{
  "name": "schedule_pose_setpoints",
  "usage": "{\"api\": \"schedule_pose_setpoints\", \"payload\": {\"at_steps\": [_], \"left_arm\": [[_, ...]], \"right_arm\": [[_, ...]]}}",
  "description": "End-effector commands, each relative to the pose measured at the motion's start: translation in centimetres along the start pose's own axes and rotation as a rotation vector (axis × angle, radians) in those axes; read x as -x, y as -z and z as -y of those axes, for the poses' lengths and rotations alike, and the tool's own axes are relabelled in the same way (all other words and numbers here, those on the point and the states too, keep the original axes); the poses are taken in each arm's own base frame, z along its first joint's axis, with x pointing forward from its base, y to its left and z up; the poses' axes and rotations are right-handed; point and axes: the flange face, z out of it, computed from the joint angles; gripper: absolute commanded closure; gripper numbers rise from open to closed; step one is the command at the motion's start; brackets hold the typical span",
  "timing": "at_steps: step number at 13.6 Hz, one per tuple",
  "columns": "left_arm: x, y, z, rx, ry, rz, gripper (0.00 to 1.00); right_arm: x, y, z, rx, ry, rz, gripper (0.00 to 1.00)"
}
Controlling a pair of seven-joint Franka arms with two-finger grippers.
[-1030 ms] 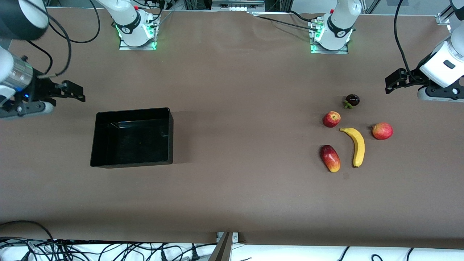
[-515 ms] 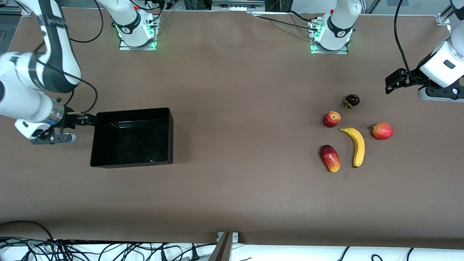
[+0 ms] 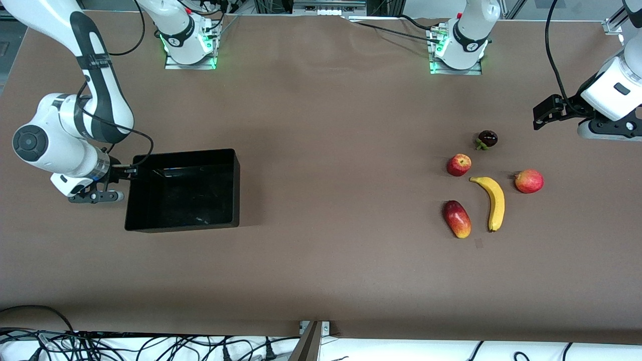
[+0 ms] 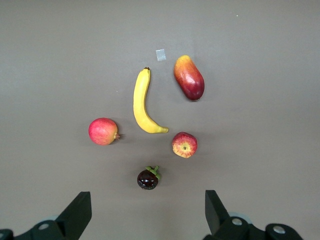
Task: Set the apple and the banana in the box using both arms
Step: 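Reach the right gripper to the black box rim and grip it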
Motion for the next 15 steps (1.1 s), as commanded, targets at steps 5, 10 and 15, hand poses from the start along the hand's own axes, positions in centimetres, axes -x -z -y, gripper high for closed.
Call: {"api": "schedule_pose_setpoints", "payload": {"at_steps": [5,10,15], "left_arm": [[0.2,0.7,-0.2,0.02,0.0,-0.001,0.0],[0.2,0.7,-0.2,0.02,0.0,-0.001,0.0],[0.2,0.7,-0.2,0.02,0.0,-0.001,0.0]], "right_arm": [[0.0,-3.1,-1.5,0.005,-0.011,0.012,0.43],[-0.3,-2.4,-1.5,-0.002,-0.017,0.005,1.0],[-3.5,4.4,2.6,-0.022,0.025,-0.017,1.0]]}}
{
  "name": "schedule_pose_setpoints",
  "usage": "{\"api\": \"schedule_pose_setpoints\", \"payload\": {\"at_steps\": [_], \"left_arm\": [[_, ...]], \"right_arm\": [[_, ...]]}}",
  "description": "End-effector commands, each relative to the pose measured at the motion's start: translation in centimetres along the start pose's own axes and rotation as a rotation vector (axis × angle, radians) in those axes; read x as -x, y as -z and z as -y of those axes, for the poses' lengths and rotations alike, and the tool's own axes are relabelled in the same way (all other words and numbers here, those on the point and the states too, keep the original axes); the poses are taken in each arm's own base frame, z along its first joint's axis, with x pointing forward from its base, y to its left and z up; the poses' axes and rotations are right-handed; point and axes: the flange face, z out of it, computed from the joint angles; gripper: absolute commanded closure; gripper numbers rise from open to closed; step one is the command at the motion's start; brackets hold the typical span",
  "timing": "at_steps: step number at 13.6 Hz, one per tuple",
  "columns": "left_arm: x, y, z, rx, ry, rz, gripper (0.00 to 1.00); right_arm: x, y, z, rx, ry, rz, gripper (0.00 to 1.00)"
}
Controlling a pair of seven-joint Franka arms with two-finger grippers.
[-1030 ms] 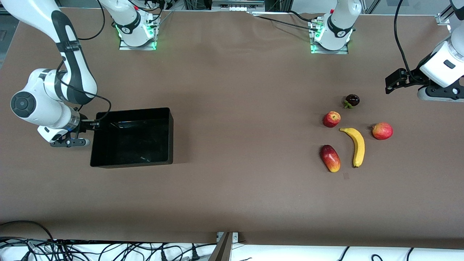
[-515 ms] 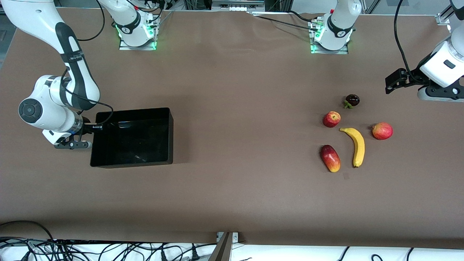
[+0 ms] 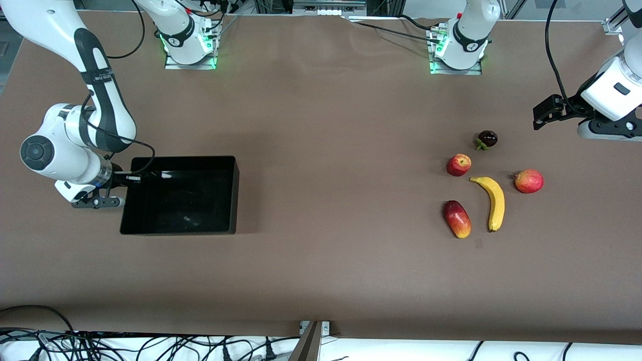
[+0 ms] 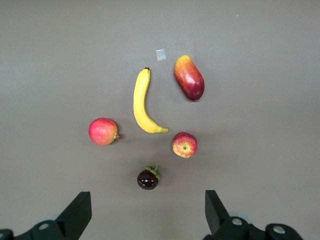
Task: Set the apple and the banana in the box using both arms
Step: 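Slide the black box with the right gripper toward the fruit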
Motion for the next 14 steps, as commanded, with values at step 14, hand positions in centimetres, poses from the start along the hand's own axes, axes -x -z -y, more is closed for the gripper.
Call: {"api": "schedule_pose_setpoints", "payload": {"at_steps": [14], "left_arm": [[0.1,0.5,-0.2,0.02,-0.005,0.003,0.0]], "right_arm": [[2.6,4.7,50.6,-0.155,-0.094,0.029,1.0]]}}
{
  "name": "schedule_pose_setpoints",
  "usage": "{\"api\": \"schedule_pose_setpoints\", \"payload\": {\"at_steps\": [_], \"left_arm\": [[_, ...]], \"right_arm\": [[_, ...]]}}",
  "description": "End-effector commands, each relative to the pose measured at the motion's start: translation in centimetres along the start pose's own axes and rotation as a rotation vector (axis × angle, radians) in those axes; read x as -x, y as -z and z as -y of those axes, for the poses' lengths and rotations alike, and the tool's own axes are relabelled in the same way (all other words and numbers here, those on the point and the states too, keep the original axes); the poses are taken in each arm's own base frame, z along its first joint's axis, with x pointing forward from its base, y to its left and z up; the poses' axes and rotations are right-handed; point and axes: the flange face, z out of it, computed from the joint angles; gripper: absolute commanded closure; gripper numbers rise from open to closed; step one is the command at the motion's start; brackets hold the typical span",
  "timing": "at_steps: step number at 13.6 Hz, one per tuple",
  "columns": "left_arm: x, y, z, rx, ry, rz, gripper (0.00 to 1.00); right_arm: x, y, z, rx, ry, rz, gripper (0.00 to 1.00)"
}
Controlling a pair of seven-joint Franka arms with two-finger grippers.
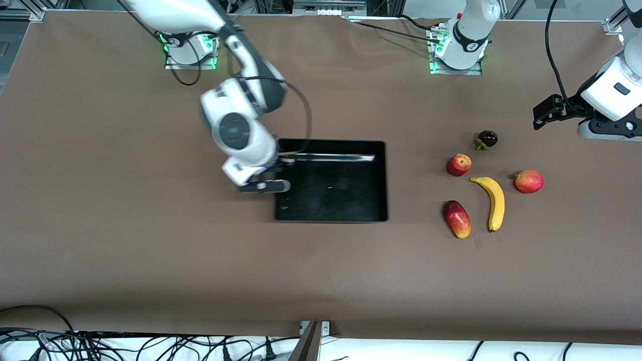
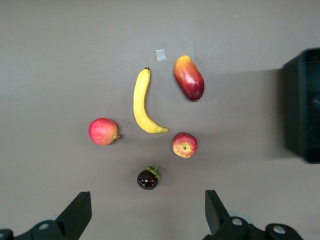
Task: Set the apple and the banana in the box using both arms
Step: 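Slide the black box with the right gripper toward the fruit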
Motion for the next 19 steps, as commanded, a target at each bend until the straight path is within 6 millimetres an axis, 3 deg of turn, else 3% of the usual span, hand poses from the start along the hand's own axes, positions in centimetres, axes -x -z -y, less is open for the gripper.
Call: {"api": "schedule_pose_setpoints", "payload": {"at_steps": [1,2,5,9,10,11,12,13,14,15,16,19], "left_arm": [[-0.1,0.1,-0.2,0.02,-0.012,0.012,0.0],[-0.2,-0.3,-0.3,0.019,-0.011,0.022,0.0],[-0.4,-0.9,-0.3,0.019,-0.012,0.036,0.0],[-0.4,-0.9,-1.1,0.017,-0.026,0.038,0.0],[-0.1,-1.0,-1.2,0.015,-0.021,0.061,0.0],[-0.1,-1.0,-1.3,0.014,-0.023,0.064,0.0],[-0.1,-1.0,-1.3,0.014,-0.023,0.064,0.0],[-0.1,-1.0,-1.2,0.012,-0.023,0.064,0.0],[-0.1,-1.0,-1.2,0.011,-0.023,0.063,0.0],[-0.1,-1.0,-1.2,0.011,-0.023,0.063,0.0],[-0.1,-1.0,-1.2,0.011,-0.023,0.063,0.0],[-0.1,-1.0,-1.3,0.011,-0.03,0.064,0.0]], "right_arm": [[0.8,-1.7,5.3,-0.054,-0.037,-0.043,1.0],[1.6,-2.9,7.0,-0.074,-0.036,-0.07,1.0],[2.7,-6.0,9.3,-0.097,-0.014,-0.101,1.0],[3.3,-7.8,10.0,-0.095,-0.002,-0.104,1.0],[3.2,-7.8,9.9,-0.095,-0.002,-0.104,0.57],[3.0,-7.3,9.8,-0.094,0.005,-0.112,0.01],[2.8,-6.8,9.5,-0.091,0.004,-0.114,0.0],[2.5,-5.4,9.3,-0.101,0.003,-0.129,0.0],[2.2,-2.8,9.0,-0.115,0.002,-0.149,0.0],[1.2,0.2,7.4,-0.11,-0.022,-0.158,0.0],[0.4,3.8,5.3,-0.092,-0.046,-0.162,0.0],[-1.8,14.1,-3.9,-0.029,-0.061,-0.155,0.0]]}}
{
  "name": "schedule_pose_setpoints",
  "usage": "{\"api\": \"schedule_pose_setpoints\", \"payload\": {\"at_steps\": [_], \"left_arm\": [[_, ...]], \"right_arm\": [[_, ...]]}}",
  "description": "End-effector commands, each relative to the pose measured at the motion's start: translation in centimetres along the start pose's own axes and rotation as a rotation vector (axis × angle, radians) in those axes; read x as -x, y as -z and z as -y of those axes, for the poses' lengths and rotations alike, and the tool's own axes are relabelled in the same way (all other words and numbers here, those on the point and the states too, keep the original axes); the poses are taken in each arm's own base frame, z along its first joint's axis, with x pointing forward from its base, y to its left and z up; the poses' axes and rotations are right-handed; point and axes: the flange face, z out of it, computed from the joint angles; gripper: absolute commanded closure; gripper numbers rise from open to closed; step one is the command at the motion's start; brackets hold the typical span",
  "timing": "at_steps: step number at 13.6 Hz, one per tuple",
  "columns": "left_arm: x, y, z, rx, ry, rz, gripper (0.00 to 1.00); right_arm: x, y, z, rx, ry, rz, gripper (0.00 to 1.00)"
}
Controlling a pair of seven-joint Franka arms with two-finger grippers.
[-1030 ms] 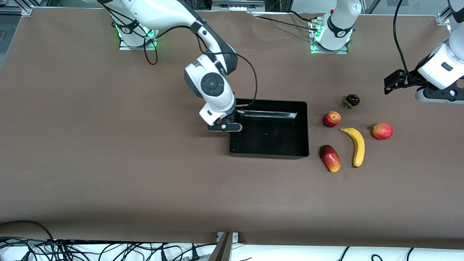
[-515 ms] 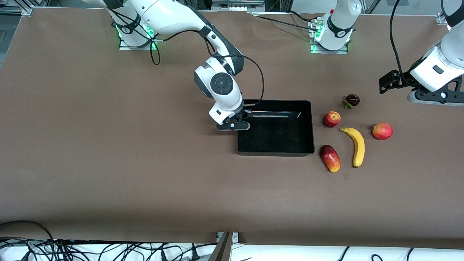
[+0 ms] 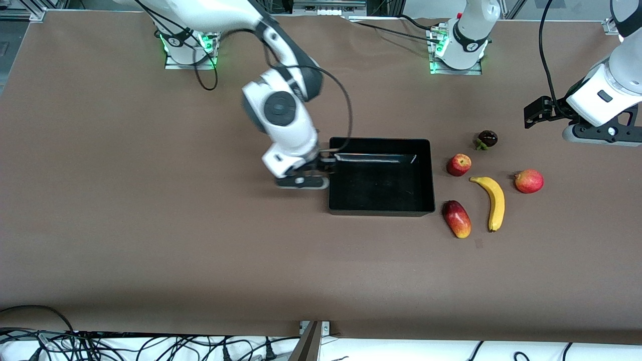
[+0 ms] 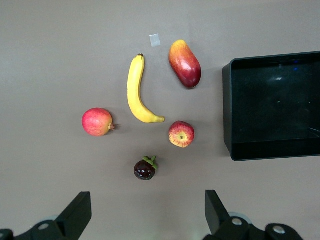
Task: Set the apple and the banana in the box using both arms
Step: 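Open the right gripper and draw it back to rest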
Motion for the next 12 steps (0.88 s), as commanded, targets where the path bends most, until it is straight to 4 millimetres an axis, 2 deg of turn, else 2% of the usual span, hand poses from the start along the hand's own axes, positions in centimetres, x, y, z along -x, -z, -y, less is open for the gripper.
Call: {"api": "schedule_pose_setpoints", "payload": {"at_steps": [1,3,4,6,8,12], "left_arm": [[0.0,0.5,-0.3,0.011,-0.012,0.002,0.0],[0.0,0.4,-0.3,0.011,-0.011,0.003,0.0],[0.0,0.4,-0.3,0.011,-0.009,0.003,0.0],[0.0,0.4,-0.4,0.011,-0.009,0.005,0.0],[0.0,0.4,-0.3,0.011,-0.009,0.005,0.0],[-0.1,0.1,-0.3,0.014,-0.016,0.015,0.0]], "right_arm": [[-2.2,9.1,-8.1,0.024,0.034,0.054,0.0],[-2.5,15.5,-14.7,0.008,0.053,0.102,0.0],[-2.1,17.9,-18.0,0.004,0.079,0.122,0.0],[-0.8,20.7,-24.0,-0.015,0.099,0.144,0.0],[-0.1,22.1,-28.9,-0.025,0.087,0.144,0.0],[0.4,23.8,-31.6,0.063,0.122,0.128,0.0]]}}
